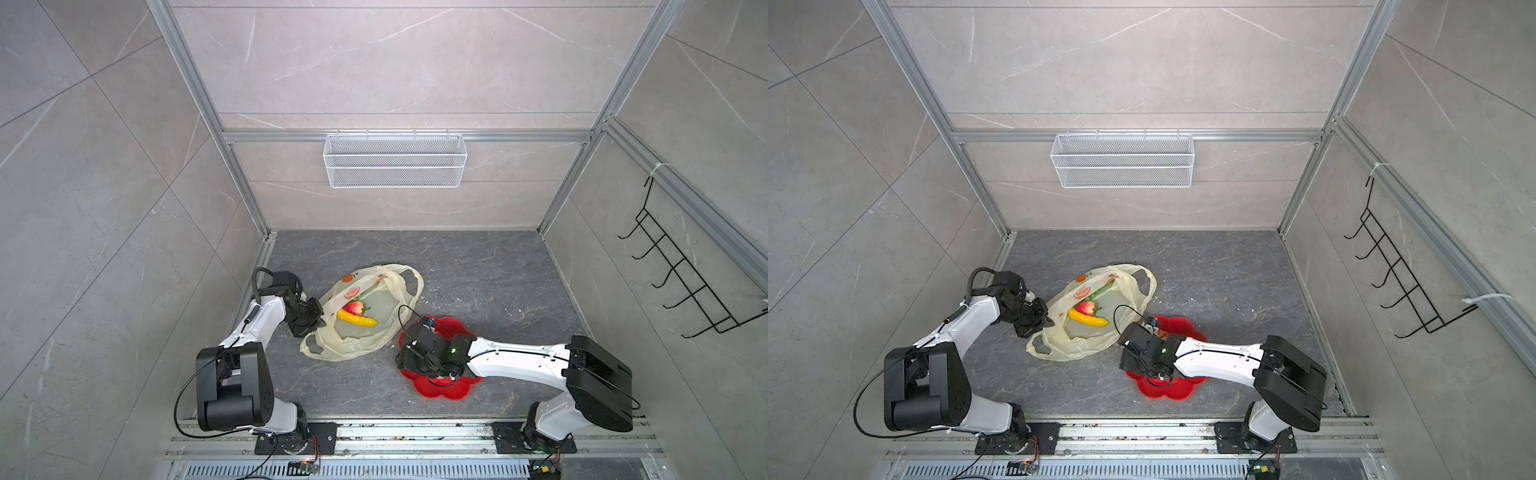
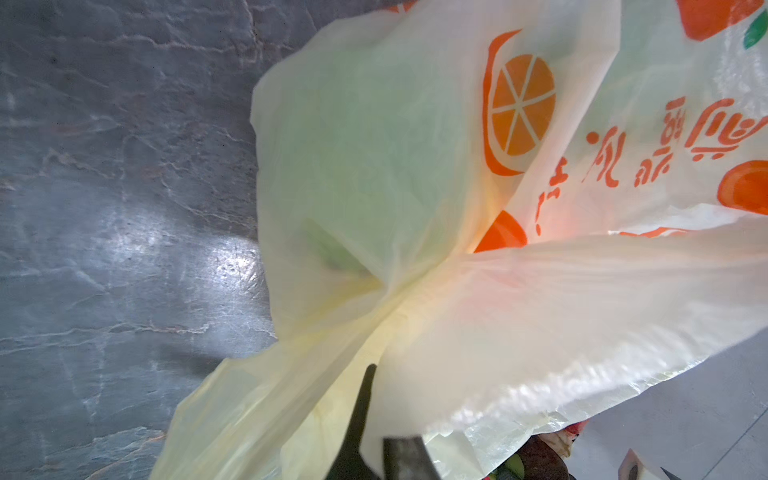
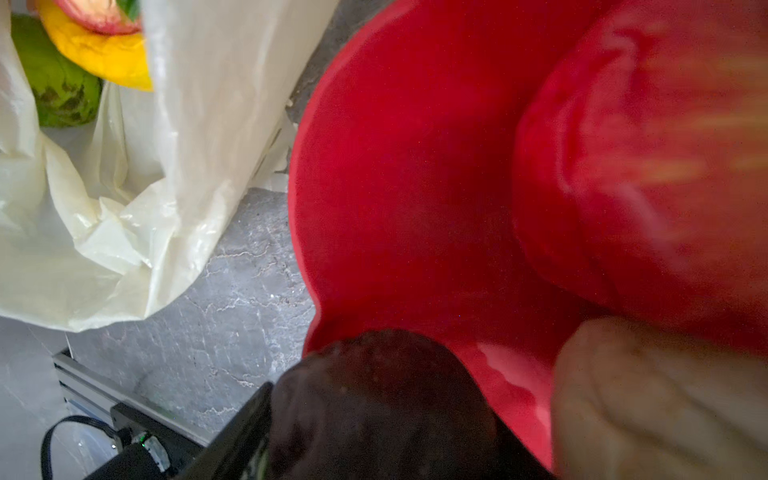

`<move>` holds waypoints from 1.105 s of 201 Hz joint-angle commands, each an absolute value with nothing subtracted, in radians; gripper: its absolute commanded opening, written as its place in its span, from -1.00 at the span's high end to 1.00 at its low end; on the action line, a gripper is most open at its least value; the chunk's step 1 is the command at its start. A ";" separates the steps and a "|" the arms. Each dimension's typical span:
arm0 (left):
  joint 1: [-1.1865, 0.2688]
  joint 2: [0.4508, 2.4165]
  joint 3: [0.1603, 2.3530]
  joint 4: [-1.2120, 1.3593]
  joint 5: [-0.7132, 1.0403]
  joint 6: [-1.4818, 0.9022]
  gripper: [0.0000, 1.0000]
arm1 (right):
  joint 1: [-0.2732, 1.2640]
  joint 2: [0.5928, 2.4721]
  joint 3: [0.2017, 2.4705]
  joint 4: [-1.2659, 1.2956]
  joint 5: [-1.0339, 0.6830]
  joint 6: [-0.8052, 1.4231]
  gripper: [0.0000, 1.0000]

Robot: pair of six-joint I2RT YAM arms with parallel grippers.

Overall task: Take the fake fruits out of the plastic bag
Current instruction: 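Lower the dark brown fruit into the plate and open the right gripper, then reach the right gripper back into the bag toward the pink peach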

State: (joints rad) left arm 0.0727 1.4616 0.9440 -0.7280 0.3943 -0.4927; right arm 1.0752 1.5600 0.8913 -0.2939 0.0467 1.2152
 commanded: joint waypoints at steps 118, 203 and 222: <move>0.077 1.463 0.964 -0.735 0.413 -0.476 0.92 | 1.116 1.433 0.882 -0.396 0.131 1.223 -0.63; 0.070 1.447 0.950 -0.695 0.471 -0.487 0.93 | 1.105 1.394 0.975 -0.446 0.239 0.932 -0.57; 0.061 1.438 0.950 -0.689 0.474 -0.487 0.93 | 1.071 1.405 1.009 -0.454 0.221 0.864 -0.54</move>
State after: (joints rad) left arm 0.0708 1.4612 0.9440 -0.7055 0.4309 -0.4931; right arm 1.1099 1.4124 0.9531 -0.4179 0.1986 1.0061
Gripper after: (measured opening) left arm 0.055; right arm 0.776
